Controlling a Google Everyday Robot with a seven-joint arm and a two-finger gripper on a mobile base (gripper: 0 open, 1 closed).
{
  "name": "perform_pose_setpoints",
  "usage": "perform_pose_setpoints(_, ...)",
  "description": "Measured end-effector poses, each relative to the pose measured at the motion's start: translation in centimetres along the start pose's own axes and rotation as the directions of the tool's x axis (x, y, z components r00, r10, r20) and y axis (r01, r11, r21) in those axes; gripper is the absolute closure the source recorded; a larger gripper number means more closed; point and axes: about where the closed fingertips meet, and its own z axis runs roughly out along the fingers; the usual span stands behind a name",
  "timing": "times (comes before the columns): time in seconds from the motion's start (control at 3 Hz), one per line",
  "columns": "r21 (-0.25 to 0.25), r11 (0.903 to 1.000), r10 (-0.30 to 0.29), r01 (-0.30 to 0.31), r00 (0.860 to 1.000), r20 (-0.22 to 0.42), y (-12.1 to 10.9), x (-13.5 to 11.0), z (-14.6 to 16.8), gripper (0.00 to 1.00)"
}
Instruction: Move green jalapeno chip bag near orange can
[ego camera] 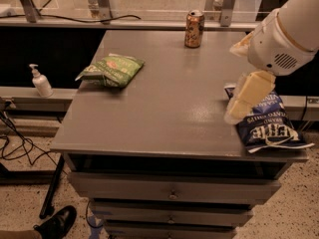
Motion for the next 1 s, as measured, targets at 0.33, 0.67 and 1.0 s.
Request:
perform_pose_setpoints(0.33, 0.038, 0.9992, 0.009, -0.013, 0.995, 0.096, -0.7, -3.9, 3.6, 0.0)
perform_pose_setpoints(0.67, 0.092, 0.9949, 0.024, -0.041, 0.982, 0.185, -1.7, -8.1, 6.7, 0.0)
perform_pose_setpoints(1.0, 0.157, 0.9861, 0.017, -0.054, 0.974, 0.228, -3.3, -9.3, 6.2, 0.0)
